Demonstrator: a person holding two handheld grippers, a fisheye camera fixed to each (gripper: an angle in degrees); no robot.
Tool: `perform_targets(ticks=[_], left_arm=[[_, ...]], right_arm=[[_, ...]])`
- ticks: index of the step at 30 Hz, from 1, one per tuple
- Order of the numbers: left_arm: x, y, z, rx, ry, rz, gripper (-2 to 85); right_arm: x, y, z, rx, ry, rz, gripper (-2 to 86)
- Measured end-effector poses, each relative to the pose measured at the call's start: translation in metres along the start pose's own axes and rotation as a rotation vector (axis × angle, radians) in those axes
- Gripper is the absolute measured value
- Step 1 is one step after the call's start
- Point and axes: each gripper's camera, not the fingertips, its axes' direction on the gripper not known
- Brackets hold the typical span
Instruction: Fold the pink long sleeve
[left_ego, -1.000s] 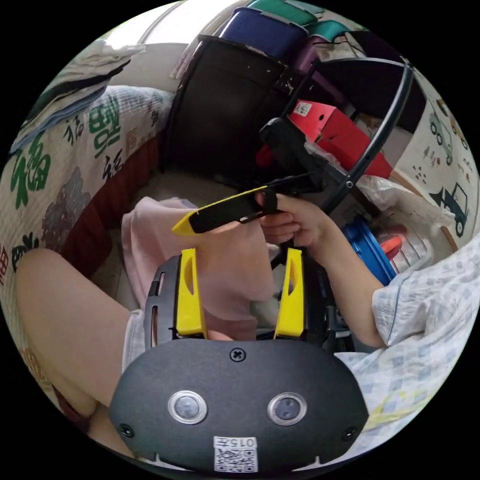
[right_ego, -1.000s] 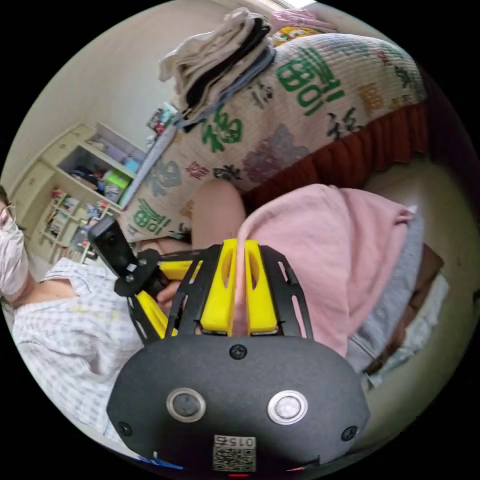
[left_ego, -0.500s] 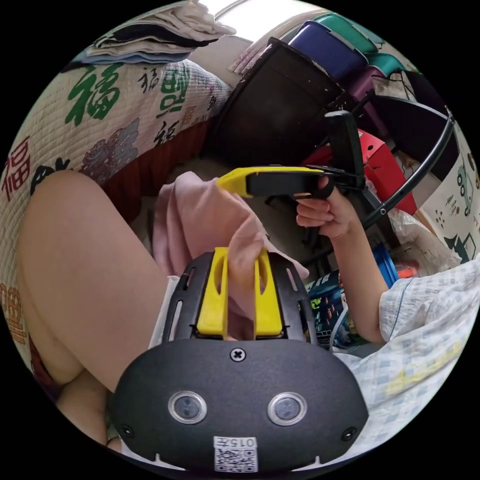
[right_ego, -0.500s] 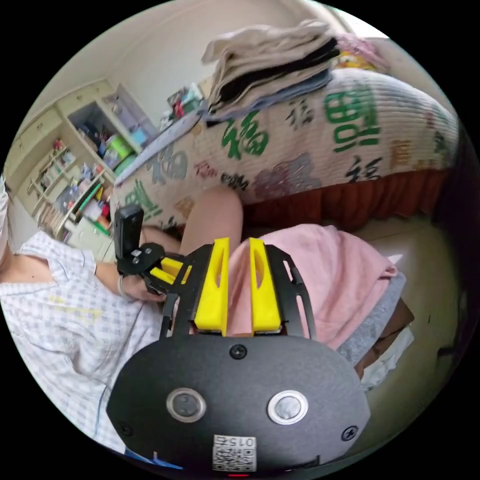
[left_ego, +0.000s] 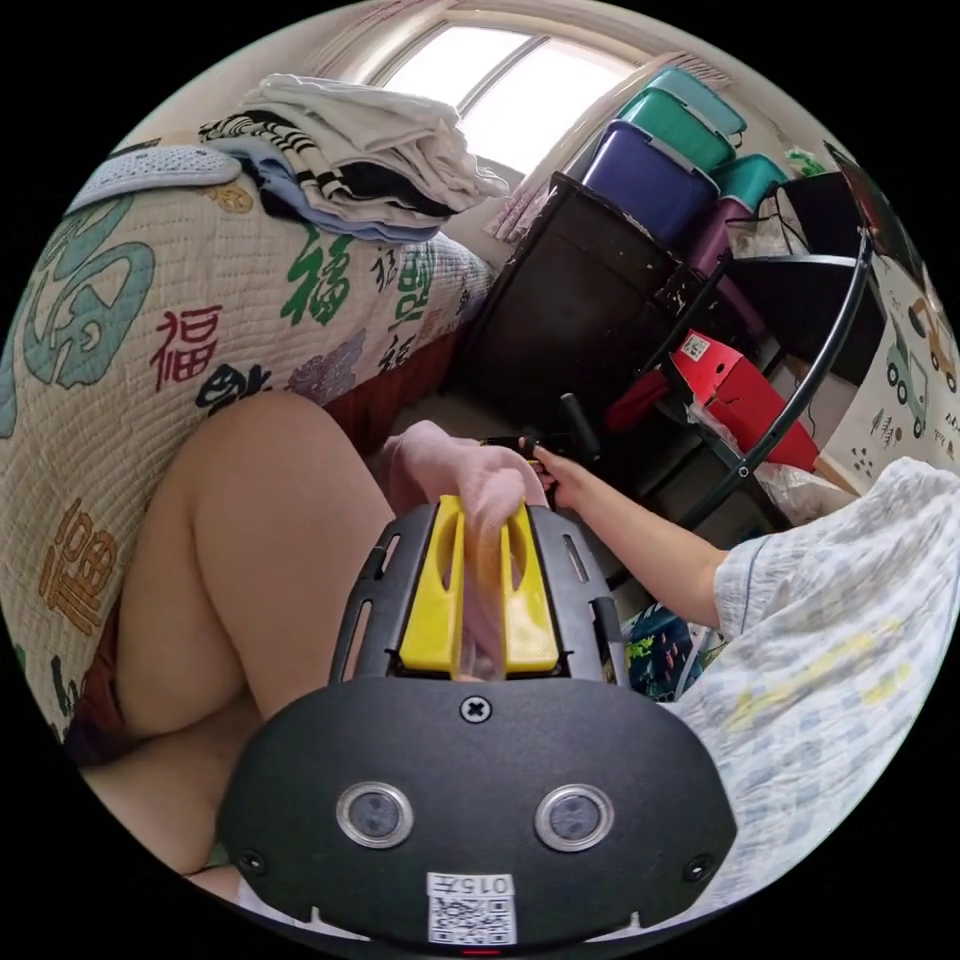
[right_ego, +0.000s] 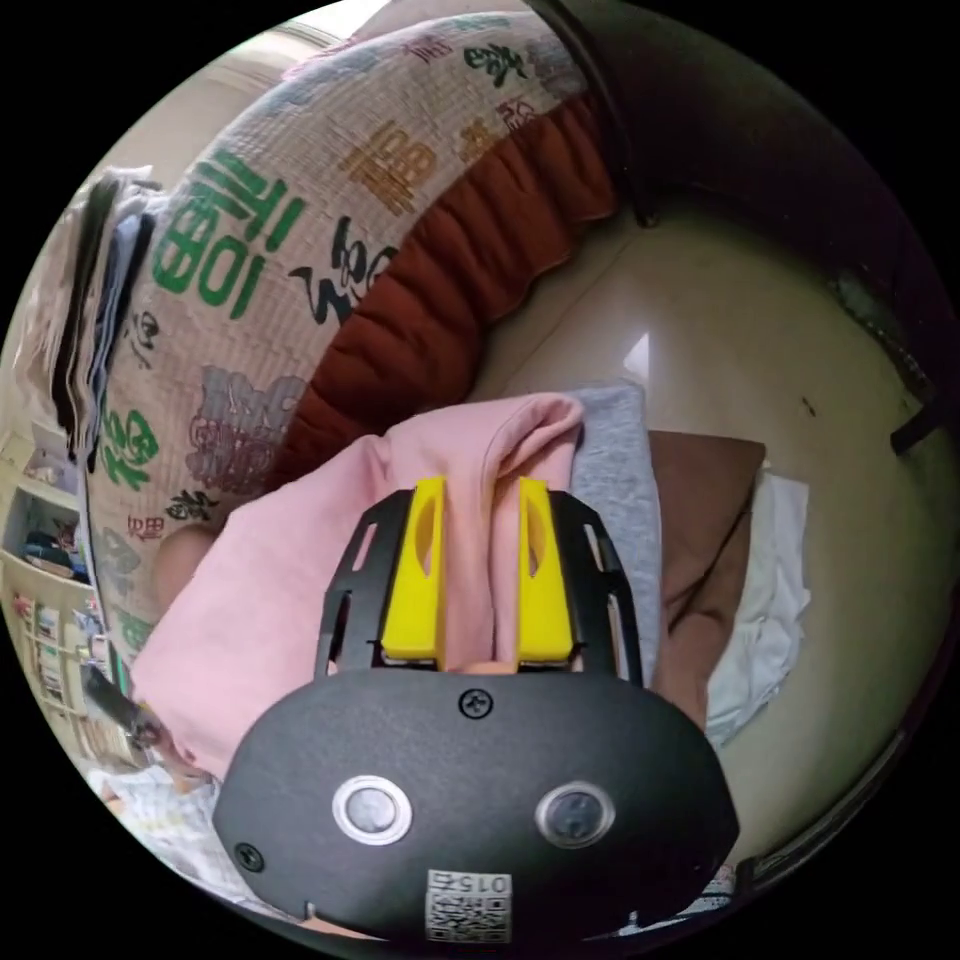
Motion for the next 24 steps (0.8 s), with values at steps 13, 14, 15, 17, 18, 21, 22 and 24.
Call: perform_targets(ticks=[13, 14, 15, 17, 18, 21, 22, 24], left_arm=[[-0.072, 0.086, -0.219, 0.460, -0.029, -0.073, 4.7], [-0.080, 0.097, -0.246, 0.501, -0.024, -0.077, 4.6], [-0.083, 0.103, -0.259, 0.525, -0.023, -0.075, 4.6], [-0.089, 0.126, -0.315, 0.646, 0.010, -0.028, 4.6], [-0.090, 0.130, -0.331, 0.678, 0.019, -0.012, 4.6], [-0.092, 0.148, -0.414, 0.815, 0.027, 0.065, 4.6], [-0.091, 0.154, -0.449, 0.861, 0.018, 0.110, 4.7], [-0.083, 0.164, -0.503, 0.918, -0.030, 0.193, 4.7]], right_arm=[[-0.081, 0.133, -0.155, 0.525, -0.359, -0.296, 3.9], [-0.094, 0.152, -0.179, 0.589, -0.365, -0.351, 3.8], [-0.102, 0.161, -0.190, 0.619, -0.361, -0.383, 3.8], [-0.138, 0.201, -0.230, 0.736, -0.352, -0.524, 3.8], [-0.147, 0.211, -0.238, 0.764, -0.354, -0.552, 3.8], [-0.190, 0.251, -0.272, 0.864, -0.393, -0.655, 3.7], [-0.208, 0.265, -0.281, 0.896, -0.416, -0.693, 3.6], [-0.234, 0.284, -0.290, 0.944, -0.445, -0.745, 3.3]])
